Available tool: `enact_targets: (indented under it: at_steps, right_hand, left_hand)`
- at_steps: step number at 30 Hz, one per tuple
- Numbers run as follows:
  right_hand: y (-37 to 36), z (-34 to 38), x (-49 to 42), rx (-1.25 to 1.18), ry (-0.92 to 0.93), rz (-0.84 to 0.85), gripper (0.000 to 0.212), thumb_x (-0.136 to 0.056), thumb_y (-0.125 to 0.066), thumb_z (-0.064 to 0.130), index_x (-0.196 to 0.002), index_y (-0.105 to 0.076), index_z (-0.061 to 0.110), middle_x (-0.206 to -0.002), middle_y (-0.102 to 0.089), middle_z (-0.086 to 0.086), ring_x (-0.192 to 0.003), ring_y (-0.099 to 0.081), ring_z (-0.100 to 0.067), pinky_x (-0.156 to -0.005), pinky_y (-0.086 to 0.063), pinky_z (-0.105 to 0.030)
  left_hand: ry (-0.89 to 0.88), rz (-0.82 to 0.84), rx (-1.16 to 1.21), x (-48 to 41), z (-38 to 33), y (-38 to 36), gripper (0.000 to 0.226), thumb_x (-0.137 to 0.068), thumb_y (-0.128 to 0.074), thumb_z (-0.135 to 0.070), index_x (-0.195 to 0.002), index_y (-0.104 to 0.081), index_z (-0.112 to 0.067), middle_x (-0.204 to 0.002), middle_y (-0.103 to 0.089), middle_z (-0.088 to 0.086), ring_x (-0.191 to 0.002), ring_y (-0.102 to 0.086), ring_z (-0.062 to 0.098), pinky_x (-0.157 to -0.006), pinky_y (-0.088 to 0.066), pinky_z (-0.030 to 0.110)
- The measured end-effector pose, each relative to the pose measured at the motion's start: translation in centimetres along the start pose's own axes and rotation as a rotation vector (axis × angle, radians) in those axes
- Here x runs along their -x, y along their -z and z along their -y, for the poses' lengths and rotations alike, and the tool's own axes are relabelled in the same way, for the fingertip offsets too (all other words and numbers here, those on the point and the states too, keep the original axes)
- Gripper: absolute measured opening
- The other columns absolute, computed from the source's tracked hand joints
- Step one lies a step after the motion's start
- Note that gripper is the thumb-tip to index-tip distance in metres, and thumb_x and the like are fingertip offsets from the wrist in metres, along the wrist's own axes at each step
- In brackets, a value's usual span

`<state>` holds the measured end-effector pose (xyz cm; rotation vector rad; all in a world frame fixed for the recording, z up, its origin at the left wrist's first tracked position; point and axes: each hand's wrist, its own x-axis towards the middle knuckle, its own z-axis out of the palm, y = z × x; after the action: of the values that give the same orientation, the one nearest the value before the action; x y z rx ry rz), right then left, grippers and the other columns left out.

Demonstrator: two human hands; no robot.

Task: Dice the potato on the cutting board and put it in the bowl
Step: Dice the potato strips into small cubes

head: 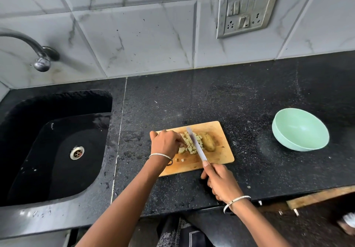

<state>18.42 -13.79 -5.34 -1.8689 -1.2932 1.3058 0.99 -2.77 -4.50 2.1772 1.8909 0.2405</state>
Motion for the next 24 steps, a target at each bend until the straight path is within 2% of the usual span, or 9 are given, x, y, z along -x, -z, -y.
enact_targets:
  at_steps: [5,9,12,17,24]
  right_hand:
    - [-0.2,-0.5,-0.2,0.039,0.03,-0.029,0.049,-0.098,-0.043,0.053,-0.068,-0.062,0.019,-0.044,-0.051,0.01,-0.042,-0.044,-0.004,-0.05,-0.033,-0.026]
    - [-0.3,-0.8,-0.1,0.138,0.074,-0.056,0.049,-0.098,-0.042,0.054,-0.068,-0.063,0.021,-0.05,-0.057,0.006,-0.048,-0.054,-0.011,-0.054,-0.043,-0.031]
    - [-0.3,-0.9,0.2,0.25,0.106,-0.066,0.05,-0.098,-0.038,0.055,-0.071,-0.064,0.023,-0.058,-0.061,0.007,-0.062,-0.062,-0.011,-0.065,-0.048,-0.033]
    - [-0.4,-1.1,0.7,0.299,0.118,-0.055,0.048,-0.1,-0.036,0.053,-0.077,-0.065,0.022,-0.059,-0.058,0.012,-0.07,-0.062,-0.012,-0.07,-0.046,-0.033]
    - [-0.7,-0.8,1.1,0.336,0.124,-0.041,0.046,-0.101,-0.035,0.051,-0.081,-0.064,0.022,-0.065,-0.059,0.015,-0.073,-0.057,-0.014,-0.07,-0.038,-0.031]
  left_hand:
    - [0.019,0.001,0.084,0.4,0.6,0.0,0.031,-0.089,-0.05,-0.017,-0.095,-0.071,-0.039,-0.086,-0.071,-0.018,-0.096,-0.059,0.011,-0.084,-0.022,0.037]
    - [0.025,0.01,0.106,0.6,1.0,0.4,0.026,-0.083,-0.061,-0.021,-0.102,-0.068,-0.038,-0.09,-0.071,-0.022,-0.105,-0.056,0.01,-0.083,-0.023,0.037]
    - [0.015,0.042,0.051,0.8,0.7,0.7,0.025,-0.08,-0.07,-0.032,-0.104,-0.068,-0.038,-0.092,-0.07,-0.021,-0.105,-0.052,0.011,-0.081,-0.022,0.037]
    - [-0.027,0.054,-0.082,1.0,0.1,0.4,0.027,-0.077,-0.073,-0.038,-0.104,-0.07,-0.039,-0.096,-0.069,-0.014,-0.105,-0.051,0.017,-0.078,-0.02,0.038]
    - [-0.02,-0.027,-0.106,1.6,0.4,-0.4,0.022,-0.081,-0.068,-0.042,-0.102,-0.071,-0.043,-0.098,-0.071,-0.013,-0.103,-0.051,0.016,-0.079,-0.018,0.038]
